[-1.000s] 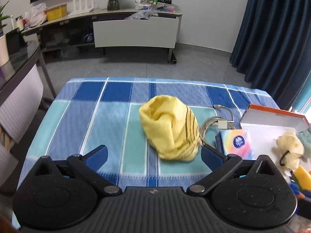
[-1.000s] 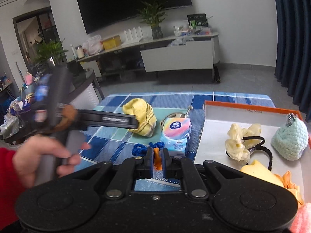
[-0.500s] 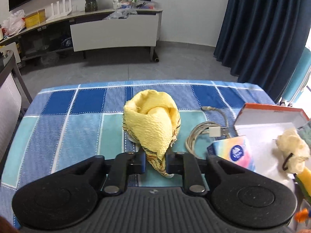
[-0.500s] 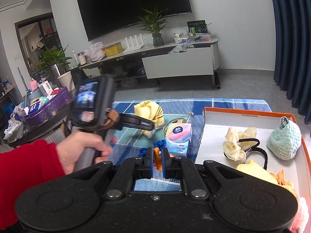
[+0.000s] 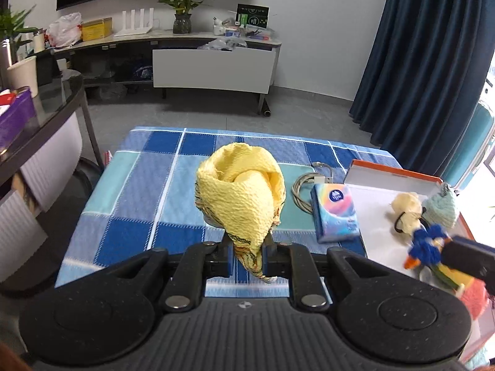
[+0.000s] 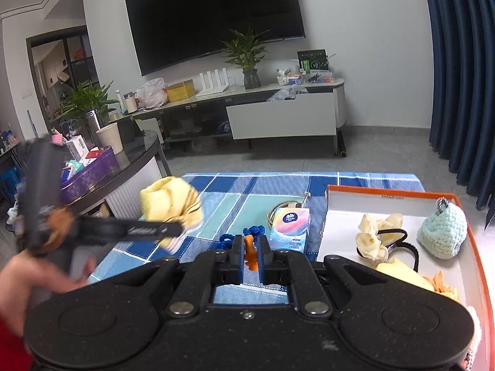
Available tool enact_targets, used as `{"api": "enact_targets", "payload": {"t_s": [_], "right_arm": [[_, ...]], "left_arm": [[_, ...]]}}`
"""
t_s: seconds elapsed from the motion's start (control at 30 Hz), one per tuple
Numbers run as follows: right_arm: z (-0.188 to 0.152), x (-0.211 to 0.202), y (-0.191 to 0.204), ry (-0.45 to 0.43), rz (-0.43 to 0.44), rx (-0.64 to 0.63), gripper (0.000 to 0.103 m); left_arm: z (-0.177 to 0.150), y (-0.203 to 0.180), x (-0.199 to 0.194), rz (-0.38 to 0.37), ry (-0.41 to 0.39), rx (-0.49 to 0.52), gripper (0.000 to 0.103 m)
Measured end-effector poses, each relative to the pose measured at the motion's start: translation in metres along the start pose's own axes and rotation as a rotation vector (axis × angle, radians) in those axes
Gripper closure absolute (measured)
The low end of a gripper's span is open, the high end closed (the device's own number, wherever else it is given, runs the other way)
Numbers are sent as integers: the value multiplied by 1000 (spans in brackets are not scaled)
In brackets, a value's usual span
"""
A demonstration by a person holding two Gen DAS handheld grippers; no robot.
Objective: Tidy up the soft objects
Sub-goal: 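Carry the earplugs over the box with the right tool while the left tool holds the towel, then carry the yellow towel over the box with the left tool while the right tool holds the earplugs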
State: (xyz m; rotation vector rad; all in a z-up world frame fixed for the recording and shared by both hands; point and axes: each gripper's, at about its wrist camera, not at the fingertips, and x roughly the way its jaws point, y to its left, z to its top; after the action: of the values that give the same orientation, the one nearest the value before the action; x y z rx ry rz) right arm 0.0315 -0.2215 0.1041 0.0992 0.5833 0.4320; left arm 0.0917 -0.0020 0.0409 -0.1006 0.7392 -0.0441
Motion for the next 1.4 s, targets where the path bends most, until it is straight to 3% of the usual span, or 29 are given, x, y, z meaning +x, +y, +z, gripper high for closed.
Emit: {"api": "enact_targets", "payload": {"t_s": [0.17,0.5,1.4], "right_arm": [[0,-9,11,-16,-10,-19,93],[1,-27,23,-36,-23,-33,93],[2,-47,21,-63,-37,-29,93]], "left_arm": [[-11,-6,-29,25,-21,-8,85],[-27,-12,-59,0,-47,-14,85],[-35,-14,-63,-10,-43,-13,85]]}}
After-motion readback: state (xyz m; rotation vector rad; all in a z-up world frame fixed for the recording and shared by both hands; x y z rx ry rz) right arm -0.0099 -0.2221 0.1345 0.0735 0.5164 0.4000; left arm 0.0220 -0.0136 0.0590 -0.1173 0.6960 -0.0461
